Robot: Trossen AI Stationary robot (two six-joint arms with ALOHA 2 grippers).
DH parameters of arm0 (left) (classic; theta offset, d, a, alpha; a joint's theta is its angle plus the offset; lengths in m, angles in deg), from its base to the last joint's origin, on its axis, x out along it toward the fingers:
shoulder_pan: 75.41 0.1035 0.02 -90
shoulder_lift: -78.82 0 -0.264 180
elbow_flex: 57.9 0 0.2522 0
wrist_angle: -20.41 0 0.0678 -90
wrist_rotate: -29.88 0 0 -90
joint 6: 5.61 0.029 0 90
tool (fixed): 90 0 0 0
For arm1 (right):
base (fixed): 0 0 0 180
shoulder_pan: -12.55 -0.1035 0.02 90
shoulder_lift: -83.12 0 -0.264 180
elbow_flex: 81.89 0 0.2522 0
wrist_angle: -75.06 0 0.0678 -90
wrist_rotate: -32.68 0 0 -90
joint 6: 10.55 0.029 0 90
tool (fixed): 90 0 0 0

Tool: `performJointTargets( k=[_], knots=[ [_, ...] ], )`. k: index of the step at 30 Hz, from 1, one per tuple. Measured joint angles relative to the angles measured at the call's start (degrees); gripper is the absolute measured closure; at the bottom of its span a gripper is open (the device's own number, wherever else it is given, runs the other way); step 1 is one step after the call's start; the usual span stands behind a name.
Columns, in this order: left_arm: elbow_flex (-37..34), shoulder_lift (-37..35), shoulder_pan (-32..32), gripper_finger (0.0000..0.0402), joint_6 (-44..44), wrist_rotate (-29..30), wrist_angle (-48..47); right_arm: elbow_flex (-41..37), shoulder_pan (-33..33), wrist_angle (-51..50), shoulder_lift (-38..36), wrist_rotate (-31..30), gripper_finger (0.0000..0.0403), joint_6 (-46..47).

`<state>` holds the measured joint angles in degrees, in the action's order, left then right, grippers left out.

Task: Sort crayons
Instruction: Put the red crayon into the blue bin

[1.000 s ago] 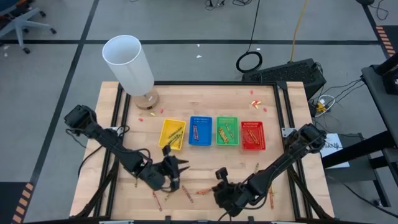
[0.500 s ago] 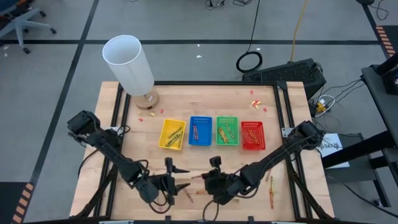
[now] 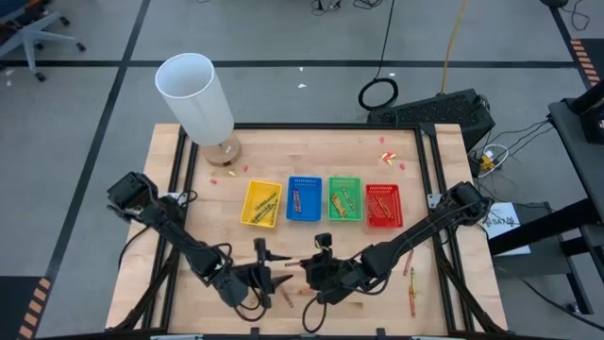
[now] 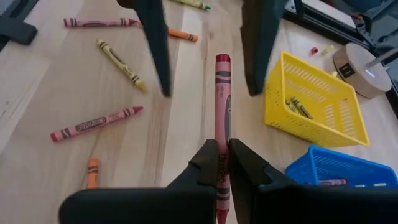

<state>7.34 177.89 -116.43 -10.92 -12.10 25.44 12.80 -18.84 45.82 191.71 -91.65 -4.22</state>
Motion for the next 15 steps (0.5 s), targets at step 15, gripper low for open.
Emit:
performJointTargets(
  k=[15],
  knots=[
    [0.0, 0.2, 0.9, 0.0283, -0.3, -1.3, 0.3, 0.0, 0.3, 0.9, 0.0, 0.1, 0.0401, -1.0]
  ],
)
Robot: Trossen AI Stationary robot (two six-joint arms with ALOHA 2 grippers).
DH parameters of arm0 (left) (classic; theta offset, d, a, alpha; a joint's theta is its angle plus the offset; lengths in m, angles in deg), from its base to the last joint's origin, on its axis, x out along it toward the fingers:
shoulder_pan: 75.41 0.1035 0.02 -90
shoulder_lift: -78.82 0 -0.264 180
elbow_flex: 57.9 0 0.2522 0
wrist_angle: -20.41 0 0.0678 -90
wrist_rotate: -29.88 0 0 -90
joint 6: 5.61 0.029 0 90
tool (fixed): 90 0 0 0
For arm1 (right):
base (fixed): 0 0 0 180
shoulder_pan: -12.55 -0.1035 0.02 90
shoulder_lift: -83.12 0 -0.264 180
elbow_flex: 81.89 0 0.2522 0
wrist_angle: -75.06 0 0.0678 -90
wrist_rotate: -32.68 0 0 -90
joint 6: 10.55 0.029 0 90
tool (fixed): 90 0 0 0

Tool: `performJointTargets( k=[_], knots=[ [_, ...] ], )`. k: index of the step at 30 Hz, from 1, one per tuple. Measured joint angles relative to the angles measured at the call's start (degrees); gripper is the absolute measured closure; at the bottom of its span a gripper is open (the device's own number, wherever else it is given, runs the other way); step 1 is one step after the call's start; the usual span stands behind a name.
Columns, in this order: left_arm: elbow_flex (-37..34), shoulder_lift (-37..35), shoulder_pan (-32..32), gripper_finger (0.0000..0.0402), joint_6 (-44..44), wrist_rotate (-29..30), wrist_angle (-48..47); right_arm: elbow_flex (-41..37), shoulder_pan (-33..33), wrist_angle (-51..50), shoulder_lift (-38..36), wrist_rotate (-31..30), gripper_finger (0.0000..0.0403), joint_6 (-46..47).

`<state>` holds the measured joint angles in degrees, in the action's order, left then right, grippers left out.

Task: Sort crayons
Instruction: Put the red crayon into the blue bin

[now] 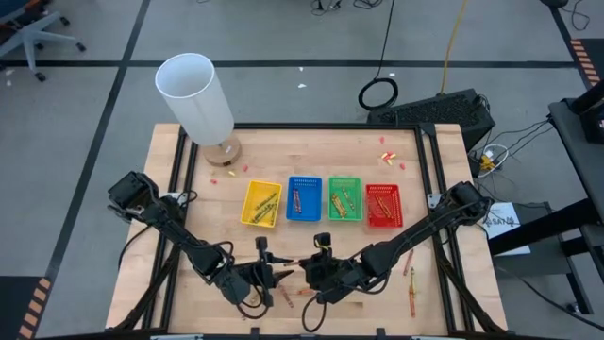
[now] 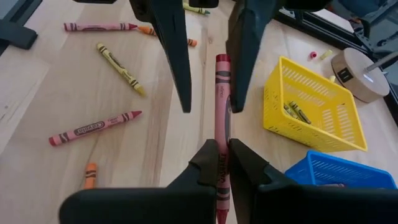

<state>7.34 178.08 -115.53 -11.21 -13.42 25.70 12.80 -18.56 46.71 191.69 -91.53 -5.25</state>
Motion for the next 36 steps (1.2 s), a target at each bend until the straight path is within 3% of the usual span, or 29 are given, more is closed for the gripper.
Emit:
performJointTargets(
  k=[21, 28, 31, 36],
  knots=[
    [0.0, 0.0, 2.3, 0.0386, -3.1, -4.0, -0.1, 0.0, 0.0, -0.2, 0.0, 0.2, 0.0401, -0.5],
    [0.0, 0.0, 2.3, 0.0389, -3.1, -4.0, -0.1, 0.0, 0.0, -0.2, 0.0, 0.2, 0.0400, 0.0],
    [0.0, 0.0, 2.2, 0.0389, -3.1, -4.3, -0.1, 0.0, 0.0, -0.2, 0.0, 1.2, 0.0382, 0.2],
    [0.0, 0.0, 2.2, 0.0389, -3.1, -4.3, -0.4, 0.0, -0.9, -3.3, -0.9, 1.2, 0.0319, 1.6]
  ],
)
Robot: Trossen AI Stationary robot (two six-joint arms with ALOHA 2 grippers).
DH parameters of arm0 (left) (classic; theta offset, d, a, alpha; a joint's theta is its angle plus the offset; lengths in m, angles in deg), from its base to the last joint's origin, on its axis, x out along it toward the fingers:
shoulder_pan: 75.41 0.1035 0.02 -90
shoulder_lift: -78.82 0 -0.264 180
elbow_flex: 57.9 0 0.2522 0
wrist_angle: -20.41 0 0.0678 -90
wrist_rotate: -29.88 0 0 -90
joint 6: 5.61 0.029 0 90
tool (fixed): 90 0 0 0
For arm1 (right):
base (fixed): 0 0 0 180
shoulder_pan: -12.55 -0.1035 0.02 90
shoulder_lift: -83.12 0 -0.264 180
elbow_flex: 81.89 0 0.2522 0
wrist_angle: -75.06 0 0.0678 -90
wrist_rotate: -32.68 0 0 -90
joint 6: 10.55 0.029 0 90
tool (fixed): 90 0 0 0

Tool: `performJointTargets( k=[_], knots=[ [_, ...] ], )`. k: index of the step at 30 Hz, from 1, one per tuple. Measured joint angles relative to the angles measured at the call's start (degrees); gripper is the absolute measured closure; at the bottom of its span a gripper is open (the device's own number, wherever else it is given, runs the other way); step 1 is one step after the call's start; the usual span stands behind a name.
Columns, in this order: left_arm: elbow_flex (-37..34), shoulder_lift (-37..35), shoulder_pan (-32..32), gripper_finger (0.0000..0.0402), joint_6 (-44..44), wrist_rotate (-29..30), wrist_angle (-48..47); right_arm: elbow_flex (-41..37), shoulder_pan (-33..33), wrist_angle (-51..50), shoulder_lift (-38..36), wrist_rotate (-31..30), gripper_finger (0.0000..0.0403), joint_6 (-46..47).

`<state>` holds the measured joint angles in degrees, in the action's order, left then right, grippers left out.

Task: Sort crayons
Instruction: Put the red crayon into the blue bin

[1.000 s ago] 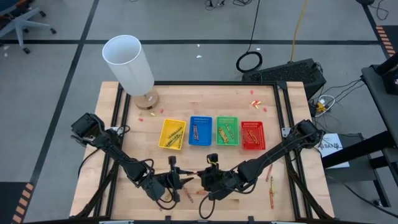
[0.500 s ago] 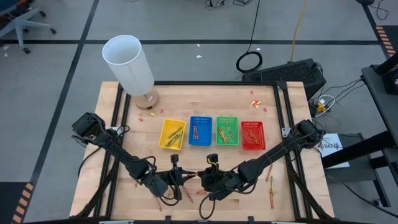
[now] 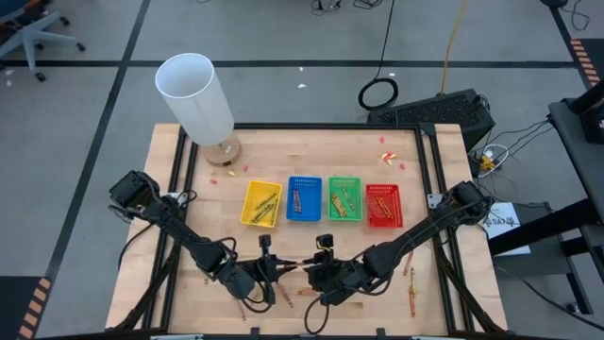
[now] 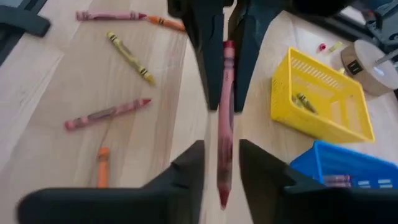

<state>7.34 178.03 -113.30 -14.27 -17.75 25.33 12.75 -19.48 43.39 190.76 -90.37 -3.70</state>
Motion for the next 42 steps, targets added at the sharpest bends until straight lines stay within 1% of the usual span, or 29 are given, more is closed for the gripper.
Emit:
performJointTargets(
  k=[4, 7, 10, 12, 14, 16, 20, 22, 25, 31, 37, 42],
  knots=[
    [0.0, 0.0, -0.1, 0.0389, 0.2, -3.6, 0.1, 0.0, -1.1, -7.2, -2.3, -0.1, 0.0277, 5.2],
    [0.0, 0.0, -0.5, 0.0389, 0.6, -4.5, 0.1, 0.0, -2.6, -12.2, -3.6, -0.1, 0.0258, 10.4],
    [0.0, 0.0, -1.2, 0.0388, 3.1, -4.5, 1.7, 0.0, -4.7, -17.4, -4.0, 0.0, 0.0252, 15.5],
    [0.0, 0.0, -1.7, 0.0388, 5.6, -4.5, 4.3, 0.0, -6.3, -20.3, -3.9, -0.2, 0.0251, 19.0],
    [0.0, 0.0, -2.3, 0.0388, 8.4, -4.5, 7.6, -0.4, -7.9, -21.4, -3.8, -2.3, 0.0254, 22.2],
    [0.0, -0.1, -2.7, 0.0388, 12.0, -4.7, 9.9, -1.3, -9.5, -21.3, -3.7, -6.0, 0.0257, 23.9],
    [0.0, -0.1, -3.0, 0.0388, 20.8, -4.7, 10.8, -3.0, -11.8, -19.8, -3.7, -12.7, 0.0263, 24.1],
    [0.0, -0.1, -3.0, 0.0388, 25.0, -4.7, 10.8, -3.1, -12.5, -20.1, -3.7, -14.8, 0.0263, 23.7],
    [0.0, -0.1, -3.0, 0.0388, 29.5, -4.6, 10.8, -3.1, -12.9, -20.0, -3.7, -16.5, 0.0264, 23.5],
    [0.0, -0.1, -3.0, 0.0388, 41.8, -4.6, 10.8, -3.1, -13.0, -20.0, -3.7, -16.4, 0.0264, 22.6],
    [0.0, -0.1, -3.0, 0.0388, 52.0, -4.7, 10.8, -3.1, -13.0, -20.0, -3.7, -16.4, 0.0264, 22.5],
    [0.0, -0.1, -3.0, 0.0388, 64.6, -4.8, 10.8, -3.1, -13.0, -19.0, -3.7, -16.4, 0.0264, 22.3]
  ],
)
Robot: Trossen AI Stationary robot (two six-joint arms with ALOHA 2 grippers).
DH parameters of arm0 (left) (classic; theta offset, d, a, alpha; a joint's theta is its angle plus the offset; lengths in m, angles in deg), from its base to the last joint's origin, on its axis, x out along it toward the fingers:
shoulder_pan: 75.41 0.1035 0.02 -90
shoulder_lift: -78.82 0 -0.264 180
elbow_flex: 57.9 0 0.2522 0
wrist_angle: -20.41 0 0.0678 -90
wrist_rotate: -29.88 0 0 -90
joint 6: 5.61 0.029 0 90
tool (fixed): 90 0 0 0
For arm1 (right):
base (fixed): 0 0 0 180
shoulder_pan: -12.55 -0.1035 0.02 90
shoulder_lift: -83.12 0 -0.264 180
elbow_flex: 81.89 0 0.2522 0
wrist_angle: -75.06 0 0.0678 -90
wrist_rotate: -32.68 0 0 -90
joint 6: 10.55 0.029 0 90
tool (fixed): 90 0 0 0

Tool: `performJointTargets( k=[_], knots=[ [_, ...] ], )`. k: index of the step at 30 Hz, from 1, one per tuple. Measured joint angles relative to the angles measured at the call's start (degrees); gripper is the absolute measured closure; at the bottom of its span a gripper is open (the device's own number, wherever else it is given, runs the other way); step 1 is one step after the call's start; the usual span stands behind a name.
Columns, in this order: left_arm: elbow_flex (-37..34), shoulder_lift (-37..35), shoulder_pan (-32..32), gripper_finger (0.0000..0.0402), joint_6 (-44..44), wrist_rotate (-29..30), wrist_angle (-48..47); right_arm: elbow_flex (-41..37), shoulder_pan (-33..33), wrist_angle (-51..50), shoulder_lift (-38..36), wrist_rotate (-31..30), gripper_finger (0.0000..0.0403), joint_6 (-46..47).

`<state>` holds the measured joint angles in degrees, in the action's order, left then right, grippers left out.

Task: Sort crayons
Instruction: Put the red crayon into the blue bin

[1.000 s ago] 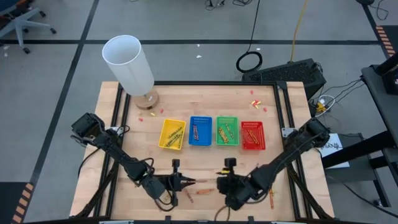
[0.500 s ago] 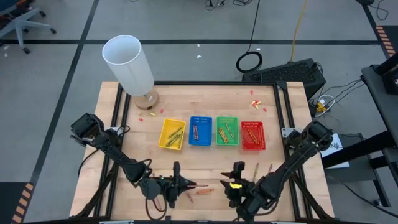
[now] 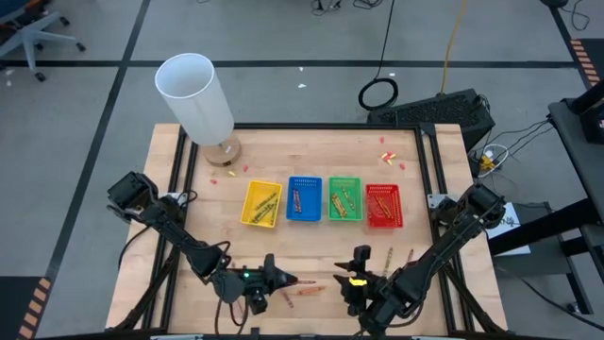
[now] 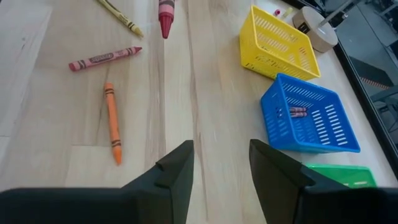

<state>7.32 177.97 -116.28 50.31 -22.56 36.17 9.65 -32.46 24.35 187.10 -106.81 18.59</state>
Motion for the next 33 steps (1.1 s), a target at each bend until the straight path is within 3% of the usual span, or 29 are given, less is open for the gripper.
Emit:
performJointTargets(
  k=[4, 21, 33],
  knots=[
    [0.0, 0.0, 0.0, 0.0388, 6.2, 0.0, 0.0, 0.0, 0.0, 0.4, 0.0, 0.0, 0.0264, -1.4],
    [0.0, 0.0, 0.1, 0.0388, 5.7, -0.1, 0.0, 0.0, 0.0, 2.0, 0.0, 0.0, 0.0264, -2.8],
    [0.0, 0.0, 0.1, 0.0388, -13.0, -0.1, -0.1, 0.0, 0.1, 2.5, 0.0, 0.0, 0.0264, -2.8]
  ],
)
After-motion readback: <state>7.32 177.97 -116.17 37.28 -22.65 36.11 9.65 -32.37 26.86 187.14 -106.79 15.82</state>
